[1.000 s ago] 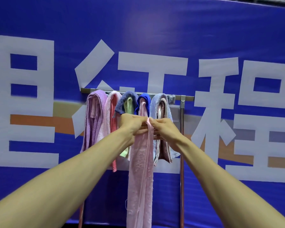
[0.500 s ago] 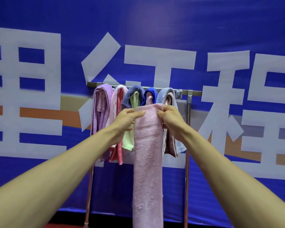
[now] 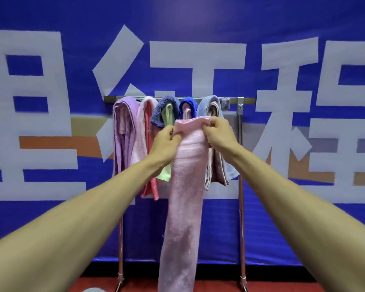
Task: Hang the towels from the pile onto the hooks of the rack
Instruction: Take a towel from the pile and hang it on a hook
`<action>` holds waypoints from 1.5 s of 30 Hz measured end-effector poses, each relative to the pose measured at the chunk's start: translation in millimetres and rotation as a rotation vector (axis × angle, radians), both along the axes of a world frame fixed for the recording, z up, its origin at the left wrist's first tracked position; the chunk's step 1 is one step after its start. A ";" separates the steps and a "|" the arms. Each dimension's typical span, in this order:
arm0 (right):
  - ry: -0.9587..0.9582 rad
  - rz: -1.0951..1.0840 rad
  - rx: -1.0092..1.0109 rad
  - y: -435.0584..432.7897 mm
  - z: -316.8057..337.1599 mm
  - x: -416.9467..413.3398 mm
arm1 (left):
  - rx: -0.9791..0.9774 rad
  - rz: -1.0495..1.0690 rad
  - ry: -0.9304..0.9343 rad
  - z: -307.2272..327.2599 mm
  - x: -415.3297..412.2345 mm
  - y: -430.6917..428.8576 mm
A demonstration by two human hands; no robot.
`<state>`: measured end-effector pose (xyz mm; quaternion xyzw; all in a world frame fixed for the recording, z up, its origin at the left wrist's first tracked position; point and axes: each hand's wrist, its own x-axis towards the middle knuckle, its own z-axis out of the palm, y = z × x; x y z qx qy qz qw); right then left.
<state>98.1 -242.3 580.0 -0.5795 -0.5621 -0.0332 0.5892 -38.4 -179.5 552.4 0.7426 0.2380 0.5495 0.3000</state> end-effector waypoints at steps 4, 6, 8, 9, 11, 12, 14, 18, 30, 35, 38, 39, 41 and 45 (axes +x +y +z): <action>0.153 0.077 -0.041 10.7 -21.4 9.2 | -0.027 -0.020 -0.010 3.2 8.9 -3.1; 0.211 0.100 -0.059 13.5 -28.1 12.3 | -0.042 -0.048 -0.008 6.3 13.4 -4.4; 0.285 0.153 -0.092 8.6 -33.2 10.8 | -0.080 -0.045 -0.035 8.4 16.2 -2.5; 0.320 0.200 -0.118 2.8 -36.0 8.8 | -0.105 -0.043 -0.063 10.1 17.8 -0.9; 0.360 0.334 -0.193 -4.5 -44.4 7.8 | -0.172 -0.046 -0.134 13.7 19.3 3.2; 0.370 0.396 -0.234 -7.0 -50.3 9.0 | -0.207 -0.047 -0.176 16.7 19.7 4.4; 0.369 0.470 -0.339 -11.8 -64.2 10.8 | -0.277 -0.038 -0.268 23.4 19.8 6.9; 0.268 0.515 -0.535 -18.1 -91.1 15.9 | -0.445 -0.069 -0.454 34.2 18.3 7.7; 0.598 0.357 -0.261 -41.5 -54.5 2.9 | -0.736 -0.296 -0.232 -74.6 -8.1 -37.8; 0.843 0.387 -0.305 -38.6 -46.6 -5.4 | -0.688 -0.360 -0.212 -122.3 -18.5 -49.1; 1.091 0.446 -0.287 -39.5 -52.8 -5.2 | -0.500 -0.254 -0.012 -139.3 -26.5 -52.5; 1.134 0.464 -0.285 -39.4 -54.7 -4.2 | -0.464 -0.226 0.009 -141.6 -28.4 -53.0; 1.138 0.479 -0.288 -40.6 -57.4 -0.9 | -0.441 -0.206 -0.014 -137.6 -28.2 -53.5; 1.083 0.455 -0.270 -47.4 -61.3 16.1 | -0.445 -0.247 -0.070 -103.0 -16.1 -55.9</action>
